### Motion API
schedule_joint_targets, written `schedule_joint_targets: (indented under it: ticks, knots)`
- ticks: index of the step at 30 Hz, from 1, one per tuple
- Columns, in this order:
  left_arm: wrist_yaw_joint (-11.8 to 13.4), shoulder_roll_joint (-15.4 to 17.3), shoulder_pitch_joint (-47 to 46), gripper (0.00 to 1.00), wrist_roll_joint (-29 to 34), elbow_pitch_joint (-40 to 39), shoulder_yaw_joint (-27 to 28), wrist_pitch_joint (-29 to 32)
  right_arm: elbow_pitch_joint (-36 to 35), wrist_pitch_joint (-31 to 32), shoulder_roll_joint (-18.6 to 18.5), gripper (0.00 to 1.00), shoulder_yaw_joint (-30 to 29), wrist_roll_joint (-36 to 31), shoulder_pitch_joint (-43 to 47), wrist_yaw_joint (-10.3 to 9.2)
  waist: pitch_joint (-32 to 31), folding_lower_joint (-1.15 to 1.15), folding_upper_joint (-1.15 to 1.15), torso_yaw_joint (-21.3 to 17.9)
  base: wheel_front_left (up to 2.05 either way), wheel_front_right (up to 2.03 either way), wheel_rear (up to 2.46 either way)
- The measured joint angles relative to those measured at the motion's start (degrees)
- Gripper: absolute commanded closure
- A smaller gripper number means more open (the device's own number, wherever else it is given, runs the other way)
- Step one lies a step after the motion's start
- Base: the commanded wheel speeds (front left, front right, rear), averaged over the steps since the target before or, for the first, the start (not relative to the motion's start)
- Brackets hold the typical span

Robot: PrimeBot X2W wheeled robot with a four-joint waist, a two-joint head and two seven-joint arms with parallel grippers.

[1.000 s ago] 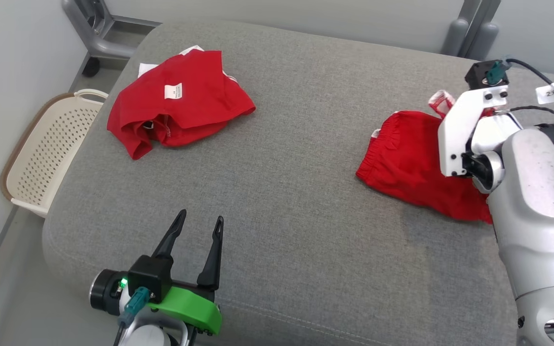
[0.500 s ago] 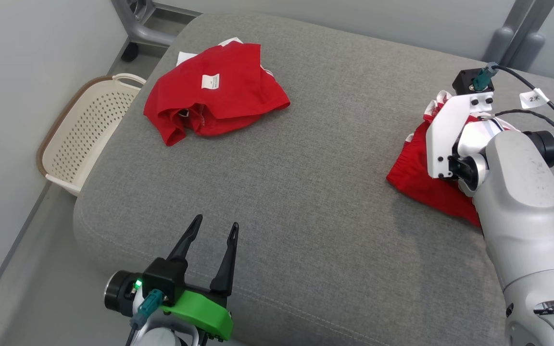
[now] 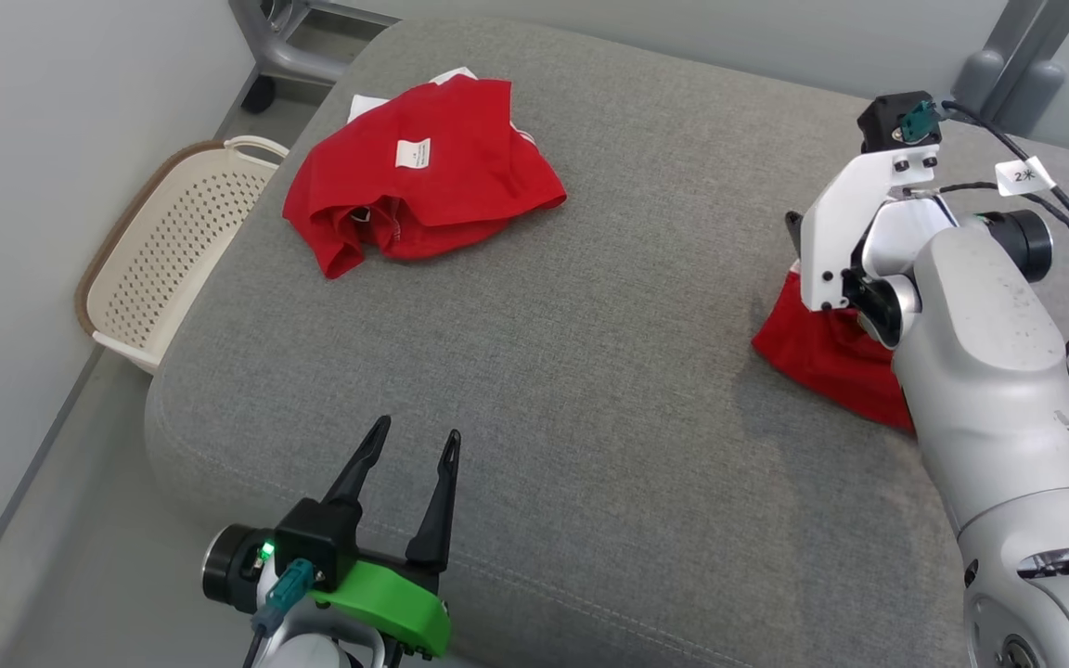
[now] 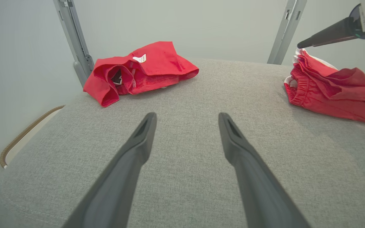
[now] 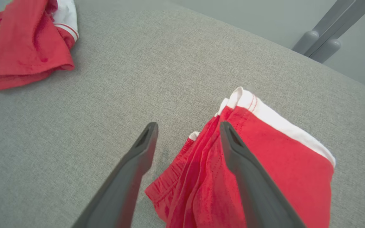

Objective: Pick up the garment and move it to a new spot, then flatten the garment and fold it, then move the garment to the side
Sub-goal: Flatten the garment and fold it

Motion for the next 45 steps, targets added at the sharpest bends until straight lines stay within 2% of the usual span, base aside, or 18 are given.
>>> schedule_joint_targets:
  ticks: [3,8,9,10,11,12,17,22,28,34,45]
  knots:
    - [0.24,0.00,0.05,0.00,0.01,0.02,0.25,0.00,-0.01,-1.89,-0.97,0.00,0.74,0.53,-0.38,0.00,-0.48,0.00,0.00,-0.93,0.00,0.00,0.00]
    - [0.25,0.00,0.62,0.00,0.10,0.08,0.60,0.00,-0.77,-4.12,-4.61,0.00,1.26,0.67,0.39,0.00,-1.49,0.00,0.00,-2.77,0.00,0.00,0.00]
    - [0.25,0.01,0.67,0.00,0.11,0.10,0.71,0.00,-1.09,-4.41,-5.16,0.15,1.25,0.65,1.04,0.00,-1.69,0.00,0.00,-3.16,0.00,0.00,0.00]
    - [0.25,0.01,0.69,0.00,0.11,0.09,0.79,0.00,-1.36,-4.69,-5.82,0.58,1.26,0.65,1.75,0.00,-1.89,0.00,0.00,-3.56,0.00,0.00,0.00]
    - [0.25,0.02,0.73,0.00,0.12,0.09,0.87,0.00,-1.71,-4.98,-6.50,0.82,1.25,0.63,2.50,0.00,-2.09,0.00,0.00,-3.96,0.00,0.00,0.00]
    - [0.25,0.02,0.80,0.00,0.14,0.09,0.97,0.00,-2.14,-5.15,-7.14,1.00,1.33,0.46,3.22,0.00,-2.27,0.00,0.00,-4.35,0.00,0.00,0.00]
    - [0.24,0.02,1.11,0.00,0.18,0.09,1.22,0.00,-4.64,-5.79,-9.37,1.00,1.82,0.29,7.93,0.00,-3.03,0.00,0.00,-5.89,0.00,0.00,0.00]
    - [0.23,0.01,1.18,0.00,0.18,-0.10,1.42,0.00,-7.11,-5.80,-9.34,1.00,2.30,0.92,12.38,0.00,-2.80,0.00,0.00,-6.69,0.00,0.00,0.00]
    - [0.05,0.01,0.87,0.00,0.16,-0.12,1.32,0.00,-8.51,-5.70,-7.47,1.00,3.56,0.20,15.29,0.00,-1.59,0.00,0.00,-6.54,0.00,0.00,0.00]
    - [-0.05,0.00,0.54,0.00,0.09,-0.07,1.47,0.00,-9.15,-5.45,-3.39,1.00,6.37,0.45,17.11,0.00,-1.18,0.00,0.00,-5.45,0.00,0.00,0.00]
    - [-0.03,-0.01,0.53,0.00,-0.20,0.03,1.72,0.00,-9.45,-4.97,-0.41,1.00,12.33,2.75,17.36,0.00,-1.26,0.00,0.00,-4.25,0.00,0.00,0.00]
